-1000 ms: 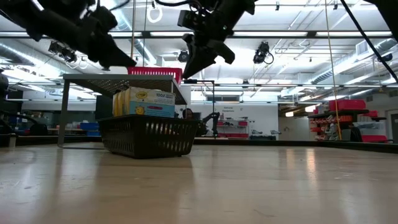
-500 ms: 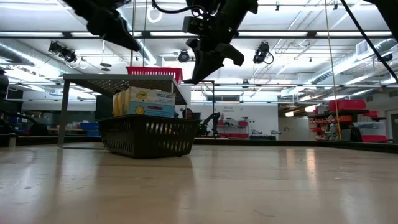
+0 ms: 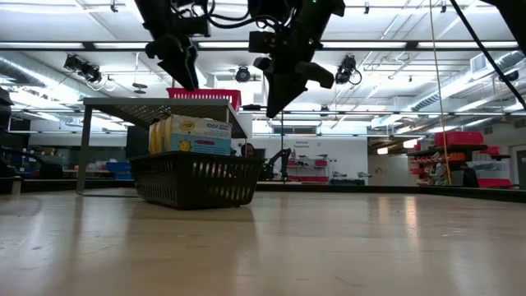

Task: Pick & Place Office Desk Supplies
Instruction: Put the red basket with the spring rubber bands on the shelf

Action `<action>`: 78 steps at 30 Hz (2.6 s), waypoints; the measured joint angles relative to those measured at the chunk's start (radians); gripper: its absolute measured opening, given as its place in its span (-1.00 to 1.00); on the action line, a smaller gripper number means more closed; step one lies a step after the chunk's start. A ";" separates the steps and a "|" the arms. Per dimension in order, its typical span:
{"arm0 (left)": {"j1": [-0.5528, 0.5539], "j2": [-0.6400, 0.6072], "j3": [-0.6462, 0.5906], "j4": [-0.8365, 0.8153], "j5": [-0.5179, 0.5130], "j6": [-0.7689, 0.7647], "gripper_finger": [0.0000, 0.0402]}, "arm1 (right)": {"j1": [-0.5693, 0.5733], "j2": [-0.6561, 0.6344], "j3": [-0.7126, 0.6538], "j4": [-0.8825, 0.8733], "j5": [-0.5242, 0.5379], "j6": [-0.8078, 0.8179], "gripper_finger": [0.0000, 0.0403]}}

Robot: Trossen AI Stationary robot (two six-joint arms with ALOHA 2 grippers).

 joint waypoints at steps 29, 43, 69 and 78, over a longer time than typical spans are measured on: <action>0.186 0.014 0.026 -0.129 -0.022 -0.051 0.13 | 0.000 0.000 0.000 -0.018 -0.001 0.007 -0.94; 0.186 0.013 0.026 -0.213 -0.079 -0.132 0.13 | 0.000 0.000 0.000 -0.018 -0.001 0.004 -0.93; 0.013 0.008 0.149 -0.227 0.212 -0.088 -0.62 | 0.000 0.000 0.000 -0.048 -0.001 0.017 -0.94; 0.003 0.045 0.081 -0.151 0.170 -0.041 -0.98 | 0.000 0.000 0.000 -0.056 -0.001 0.016 -0.98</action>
